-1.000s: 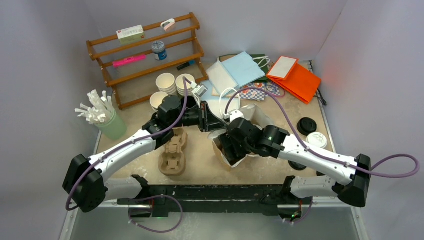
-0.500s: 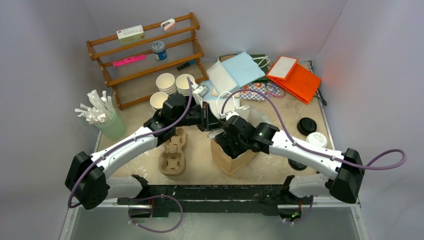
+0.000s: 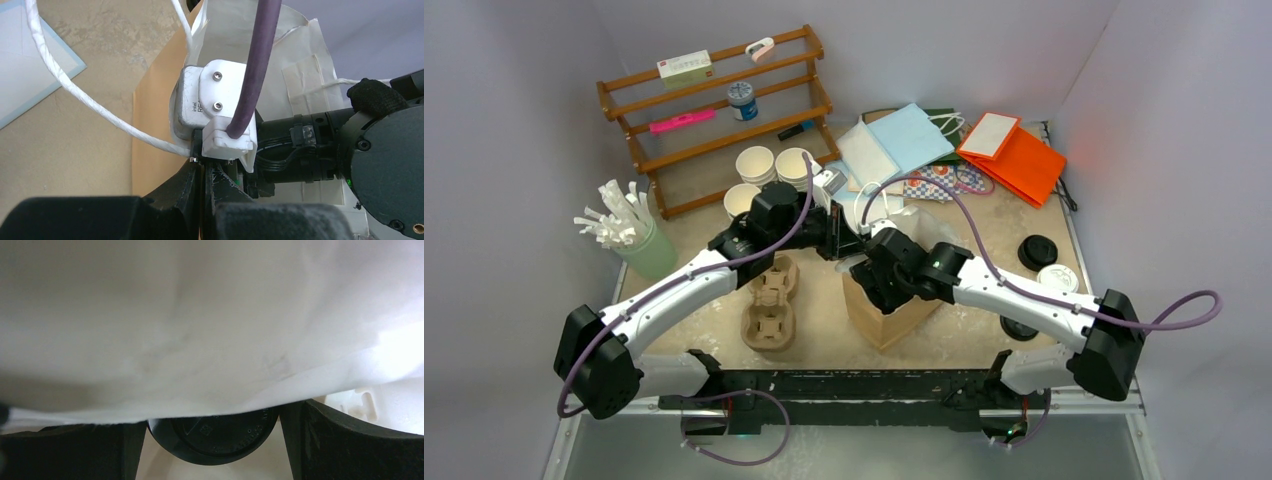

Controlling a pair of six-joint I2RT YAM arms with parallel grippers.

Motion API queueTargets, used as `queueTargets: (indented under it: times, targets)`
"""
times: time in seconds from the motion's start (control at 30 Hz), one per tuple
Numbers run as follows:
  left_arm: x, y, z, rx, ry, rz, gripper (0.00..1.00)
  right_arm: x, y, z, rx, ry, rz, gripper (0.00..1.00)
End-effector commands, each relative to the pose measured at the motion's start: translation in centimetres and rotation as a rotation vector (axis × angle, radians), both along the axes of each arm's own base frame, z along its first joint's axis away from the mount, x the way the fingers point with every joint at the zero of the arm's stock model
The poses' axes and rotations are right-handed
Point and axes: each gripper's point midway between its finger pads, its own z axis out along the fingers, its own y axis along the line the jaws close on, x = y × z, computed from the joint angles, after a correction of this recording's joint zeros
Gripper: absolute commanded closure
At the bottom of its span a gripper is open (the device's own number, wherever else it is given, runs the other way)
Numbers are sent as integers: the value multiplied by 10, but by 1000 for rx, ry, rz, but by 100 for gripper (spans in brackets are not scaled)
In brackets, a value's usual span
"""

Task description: Pack the takeout coffee

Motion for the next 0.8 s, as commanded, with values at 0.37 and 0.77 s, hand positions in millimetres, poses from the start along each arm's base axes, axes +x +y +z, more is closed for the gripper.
queueTargets:
  times: [0.37,0.77]
  targets:
    - [-7,-10,25,-78,-110,-68,100,-53,-40,-69,-206,271,34,53]
    - [-11,-7,19,-74,-100,-72,100,-51,-51,-74,-285,265,13,53]
